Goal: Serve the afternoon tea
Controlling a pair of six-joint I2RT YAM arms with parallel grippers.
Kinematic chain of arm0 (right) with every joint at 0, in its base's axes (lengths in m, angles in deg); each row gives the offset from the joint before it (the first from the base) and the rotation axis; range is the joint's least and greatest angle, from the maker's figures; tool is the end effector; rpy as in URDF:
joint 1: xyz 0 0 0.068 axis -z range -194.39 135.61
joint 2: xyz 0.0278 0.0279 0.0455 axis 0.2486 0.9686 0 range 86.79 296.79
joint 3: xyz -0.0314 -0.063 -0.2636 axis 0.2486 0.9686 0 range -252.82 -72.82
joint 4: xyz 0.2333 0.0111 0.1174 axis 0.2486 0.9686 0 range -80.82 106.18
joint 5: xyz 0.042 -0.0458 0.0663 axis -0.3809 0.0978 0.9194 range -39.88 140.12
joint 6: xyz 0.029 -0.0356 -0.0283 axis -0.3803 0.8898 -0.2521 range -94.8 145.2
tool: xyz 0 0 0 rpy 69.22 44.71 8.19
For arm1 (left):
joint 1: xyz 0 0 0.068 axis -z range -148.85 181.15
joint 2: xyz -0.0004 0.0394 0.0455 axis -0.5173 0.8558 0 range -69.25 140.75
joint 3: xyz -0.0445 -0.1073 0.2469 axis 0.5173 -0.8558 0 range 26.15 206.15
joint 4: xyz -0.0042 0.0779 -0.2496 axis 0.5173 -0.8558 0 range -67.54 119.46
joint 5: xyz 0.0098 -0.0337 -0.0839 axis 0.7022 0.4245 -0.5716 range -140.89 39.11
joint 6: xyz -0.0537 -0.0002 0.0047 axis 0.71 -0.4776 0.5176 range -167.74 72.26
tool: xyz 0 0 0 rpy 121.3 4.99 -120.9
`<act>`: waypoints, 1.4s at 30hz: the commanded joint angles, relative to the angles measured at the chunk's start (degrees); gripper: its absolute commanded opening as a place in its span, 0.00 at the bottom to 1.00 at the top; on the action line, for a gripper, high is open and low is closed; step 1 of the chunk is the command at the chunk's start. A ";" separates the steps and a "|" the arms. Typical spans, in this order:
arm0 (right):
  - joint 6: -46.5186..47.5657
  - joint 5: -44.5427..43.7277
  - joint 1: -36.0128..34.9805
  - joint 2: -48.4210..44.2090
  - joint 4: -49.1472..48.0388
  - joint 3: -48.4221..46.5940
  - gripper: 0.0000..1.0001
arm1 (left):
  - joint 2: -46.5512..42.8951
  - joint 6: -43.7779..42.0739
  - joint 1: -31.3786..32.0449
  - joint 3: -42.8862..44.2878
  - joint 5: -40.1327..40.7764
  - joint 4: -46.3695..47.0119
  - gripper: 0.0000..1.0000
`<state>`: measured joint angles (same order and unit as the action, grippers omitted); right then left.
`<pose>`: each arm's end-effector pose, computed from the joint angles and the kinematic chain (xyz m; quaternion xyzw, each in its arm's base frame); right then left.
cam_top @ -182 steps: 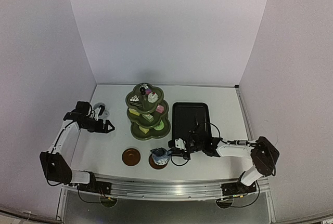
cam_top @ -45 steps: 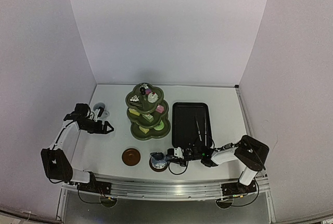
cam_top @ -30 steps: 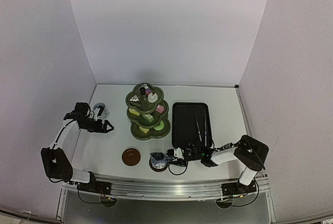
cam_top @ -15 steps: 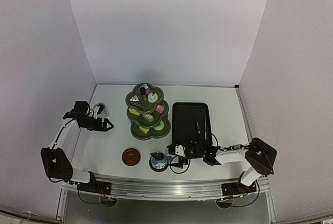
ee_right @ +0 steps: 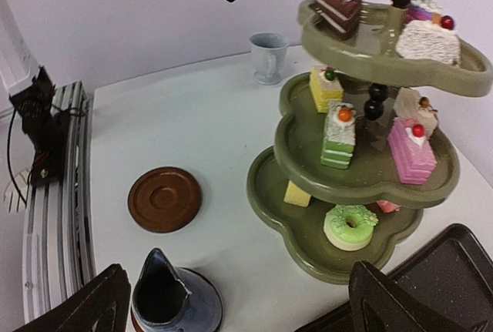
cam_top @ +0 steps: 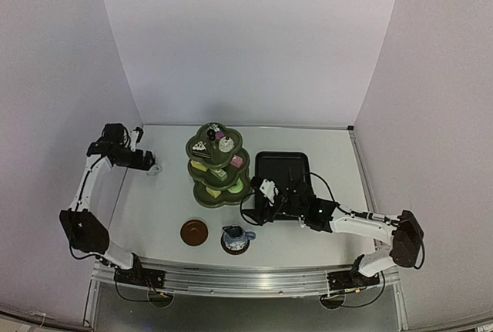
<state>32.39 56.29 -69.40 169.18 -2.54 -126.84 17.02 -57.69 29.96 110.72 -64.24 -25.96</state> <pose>0.1883 0.2756 0.2803 -0.4412 0.6691 0.2812 0.5278 0.3087 -0.0018 0.3385 0.1054 0.9473 -0.0837 0.2906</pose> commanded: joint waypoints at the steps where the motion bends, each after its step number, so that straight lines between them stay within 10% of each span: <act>1: -9.81 -7.63 0.31 -2.74 7.88 -2.06 0.96 | 17.01 -3.88 -0.30 22.36 17.51 -11.93 0.99; 8: -12.91 -8.97 0.26 0.32 11.56 -7.61 0.96 | 38.26 -14.82 -2.50 44.10 16.99 -21.97 0.90; 22: -17.25 -11.16 0.29 4.57 14.23 -10.09 0.94 | 50.43 -23.75 -2.70 49.77 17.08 -15.87 0.74; 28: -17.72 -11.50 0.29 5.59 14.34 -11.49 0.93 | 52.76 -24.69 -2.61 49.30 16.48 -13.85 0.56; 35: -17.46 -10.64 0.32 5.86 14.60 -12.36 0.93 | 51.05 -20.04 -2.67 48.71 13.52 -14.04 0.02; 42: -19.30 -11.12 0.30 4.50 14.62 -11.64 0.92 | 41.96 -7.95 -3.39 37.33 10.71 -16.58 0.00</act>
<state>14.83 45.56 -69.29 174.56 12.08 -137.02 66.25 -75.08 27.29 153.70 -51.11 -39.30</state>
